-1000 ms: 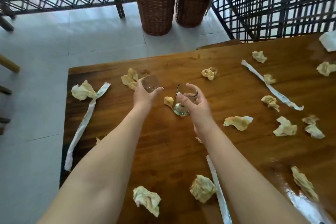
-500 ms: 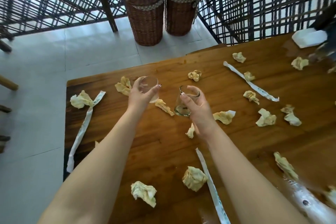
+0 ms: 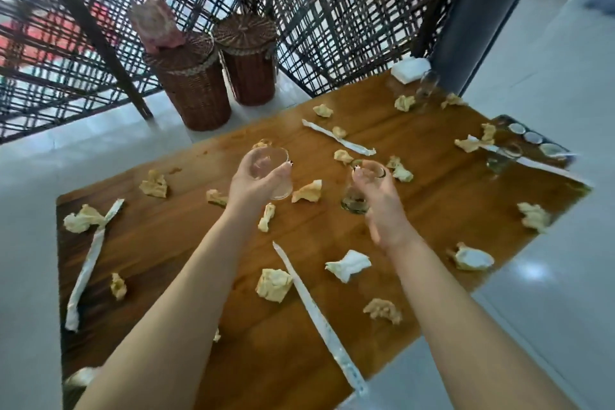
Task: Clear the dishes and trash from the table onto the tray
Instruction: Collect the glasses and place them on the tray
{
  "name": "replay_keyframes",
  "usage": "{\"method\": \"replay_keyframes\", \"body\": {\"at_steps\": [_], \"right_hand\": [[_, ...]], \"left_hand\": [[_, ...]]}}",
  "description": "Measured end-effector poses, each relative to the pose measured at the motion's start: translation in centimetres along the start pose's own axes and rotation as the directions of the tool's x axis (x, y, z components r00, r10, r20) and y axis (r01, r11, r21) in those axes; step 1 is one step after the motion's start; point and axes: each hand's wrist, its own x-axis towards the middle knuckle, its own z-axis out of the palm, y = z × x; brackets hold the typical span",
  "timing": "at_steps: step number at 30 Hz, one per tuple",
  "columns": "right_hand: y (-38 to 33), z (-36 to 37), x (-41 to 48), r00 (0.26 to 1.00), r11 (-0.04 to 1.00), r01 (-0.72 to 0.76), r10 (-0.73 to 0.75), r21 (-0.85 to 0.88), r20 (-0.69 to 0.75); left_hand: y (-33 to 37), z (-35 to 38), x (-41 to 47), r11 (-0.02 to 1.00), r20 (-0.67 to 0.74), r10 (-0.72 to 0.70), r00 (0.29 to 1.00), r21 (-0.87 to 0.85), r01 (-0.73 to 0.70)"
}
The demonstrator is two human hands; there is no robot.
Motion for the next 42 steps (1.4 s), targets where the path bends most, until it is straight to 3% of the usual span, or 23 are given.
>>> {"method": "replay_keyframes", "body": {"at_steps": [6,9,13,20,23,30,34,38,42], "right_hand": [[-2.6,-10.5,-7.5,0.988,0.996,0.089,-0.089,-0.002,-0.128],[-3.4,-16.5,-12.2,0.967,0.992,0.128,-0.125,-0.003,-0.222],[-4.7,-22.3,-17.3,0.922,0.985,0.174,-0.161,0.004,-0.353],[-6.1,-31.7,-24.6,0.801,0.952,0.302,-0.224,0.051,-0.554],[-6.4,-34.5,-26.6,0.762,0.942,0.326,-0.213,0.078,-0.611],[-9.0,-40.7,-28.2,0.62,0.933,0.359,-0.235,0.004,-0.748],[-10.3,-42.5,-27.3,0.581,0.917,0.398,-0.265,-0.015,-0.77],[-10.9,-44.2,-25.7,0.536,0.904,0.427,-0.262,-0.01,-0.803],[-11.0,-46.1,-24.2,0.518,0.908,0.419,-0.246,-0.008,-0.819]], "left_hand": [[2.6,9.1,-7.5,0.998,0.205,0.027,0.978,-0.064,-0.014],[4.0,14.3,-12.4,0.987,0.343,-0.006,0.939,-0.147,0.06],[5.3,20.4,-17.3,0.973,0.503,-0.03,0.864,-0.184,0.141],[7.8,29.9,-22.8,0.991,0.729,0.009,0.684,-0.096,0.089],[8.2,33.2,-23.6,0.993,0.772,-0.002,0.635,-0.072,0.091],[10.2,42.7,-23.7,0.991,0.922,0.007,0.388,-0.059,0.123],[11.8,46.6,-23.1,0.993,0.958,0.025,0.285,-0.056,0.102],[12.7,50.0,-22.0,0.997,0.973,0.032,0.228,-0.046,0.057],[12.8,53.0,-21.0,0.996,0.973,0.014,0.229,-0.033,0.079]]}}
